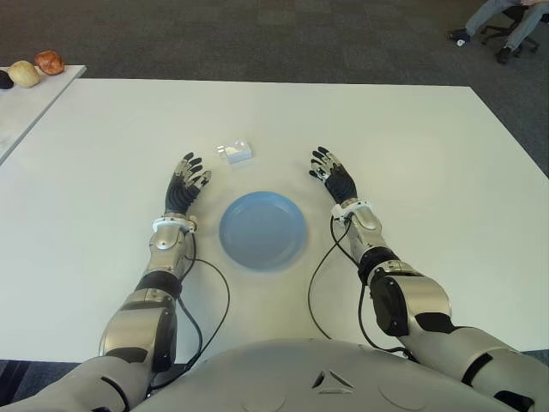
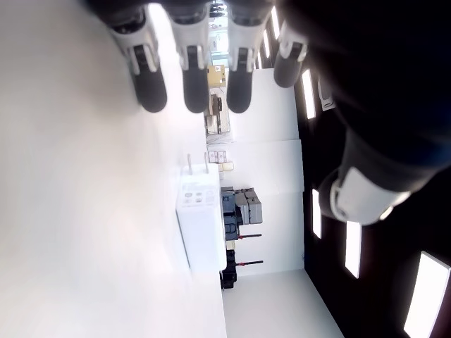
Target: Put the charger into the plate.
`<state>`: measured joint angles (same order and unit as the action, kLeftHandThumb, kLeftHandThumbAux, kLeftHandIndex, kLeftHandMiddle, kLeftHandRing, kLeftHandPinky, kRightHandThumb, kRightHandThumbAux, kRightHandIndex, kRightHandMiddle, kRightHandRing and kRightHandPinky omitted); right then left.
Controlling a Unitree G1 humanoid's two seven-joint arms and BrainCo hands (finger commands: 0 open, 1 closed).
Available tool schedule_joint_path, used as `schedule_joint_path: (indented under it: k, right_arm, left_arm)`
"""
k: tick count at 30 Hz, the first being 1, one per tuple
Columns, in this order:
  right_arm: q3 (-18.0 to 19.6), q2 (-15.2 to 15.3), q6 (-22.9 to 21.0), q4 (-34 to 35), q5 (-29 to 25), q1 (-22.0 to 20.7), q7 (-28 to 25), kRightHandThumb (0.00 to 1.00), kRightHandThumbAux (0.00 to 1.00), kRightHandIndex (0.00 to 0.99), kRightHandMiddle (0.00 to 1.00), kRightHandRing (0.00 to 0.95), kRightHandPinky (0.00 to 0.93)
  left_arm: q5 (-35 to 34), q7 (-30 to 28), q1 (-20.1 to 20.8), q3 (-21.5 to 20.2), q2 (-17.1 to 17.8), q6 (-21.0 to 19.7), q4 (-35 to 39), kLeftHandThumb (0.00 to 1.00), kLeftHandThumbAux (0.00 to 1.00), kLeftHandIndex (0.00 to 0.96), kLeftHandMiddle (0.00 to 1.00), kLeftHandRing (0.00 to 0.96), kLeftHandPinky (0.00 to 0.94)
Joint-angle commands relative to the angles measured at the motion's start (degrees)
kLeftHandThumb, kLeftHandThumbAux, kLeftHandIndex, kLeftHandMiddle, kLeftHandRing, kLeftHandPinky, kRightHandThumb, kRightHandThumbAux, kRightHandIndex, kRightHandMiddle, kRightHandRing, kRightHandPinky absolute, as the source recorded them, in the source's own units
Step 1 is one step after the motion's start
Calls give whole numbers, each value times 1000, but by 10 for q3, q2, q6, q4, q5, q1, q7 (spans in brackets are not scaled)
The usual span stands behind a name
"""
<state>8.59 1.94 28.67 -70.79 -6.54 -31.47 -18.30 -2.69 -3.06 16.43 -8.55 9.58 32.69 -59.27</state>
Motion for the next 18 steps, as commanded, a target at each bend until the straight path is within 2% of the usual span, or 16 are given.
schedule_joint_path:
  k: [1, 11, 18]
  right_arm:
    - [0, -7, -58, -41, 13, 45, 16, 20, 620, 70, 103, 65, 60]
    - [0, -11, -60, -42, 13, 42, 24, 20, 619, 71, 105, 67, 69]
    - [2, -13, -65, -44, 12, 40, 25, 12, 617, 69, 104, 66, 67]
  left_arm:
    - [20, 31, -47, 10, -14, -41, -56, 0, 695, 100, 164, 153, 159]
    - [39, 72, -48, 14, -12, -20, -48, 112, 720, 116, 160, 145, 144]
    - [42, 94, -49, 8, -6, -18, -15, 136, 730, 123, 144, 126, 134]
